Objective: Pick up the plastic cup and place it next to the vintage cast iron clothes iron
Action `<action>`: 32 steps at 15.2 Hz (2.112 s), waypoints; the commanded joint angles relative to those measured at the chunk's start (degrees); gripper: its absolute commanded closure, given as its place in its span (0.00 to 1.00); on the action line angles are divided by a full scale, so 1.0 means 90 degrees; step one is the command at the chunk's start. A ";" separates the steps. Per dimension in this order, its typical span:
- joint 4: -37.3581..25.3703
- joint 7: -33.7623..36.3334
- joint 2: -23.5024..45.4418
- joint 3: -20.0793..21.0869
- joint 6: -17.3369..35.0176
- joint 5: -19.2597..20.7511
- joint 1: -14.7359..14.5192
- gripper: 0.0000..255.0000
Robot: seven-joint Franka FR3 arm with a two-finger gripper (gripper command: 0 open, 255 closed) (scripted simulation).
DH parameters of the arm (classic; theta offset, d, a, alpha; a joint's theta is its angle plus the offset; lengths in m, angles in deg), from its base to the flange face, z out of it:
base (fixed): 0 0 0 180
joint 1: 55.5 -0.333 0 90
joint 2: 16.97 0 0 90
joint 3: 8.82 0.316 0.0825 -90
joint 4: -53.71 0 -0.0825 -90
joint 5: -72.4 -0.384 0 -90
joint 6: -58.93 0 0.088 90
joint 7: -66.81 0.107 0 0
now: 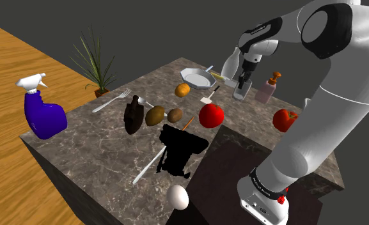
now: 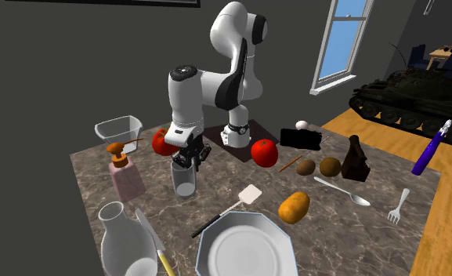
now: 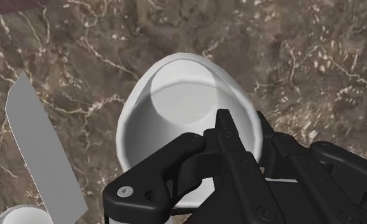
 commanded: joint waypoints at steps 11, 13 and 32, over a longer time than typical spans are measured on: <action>-0.0581 0.0144 -0.0424 -0.0027 -0.0937 0.0253 -0.0066 1.00; -0.0701 0.0157 -0.0476 -0.0027 -0.1100 0.0281 -0.0072 1.00; -0.2148 0.0151 -0.0653 -0.0029 -0.2697 0.0372 -0.0091 1.00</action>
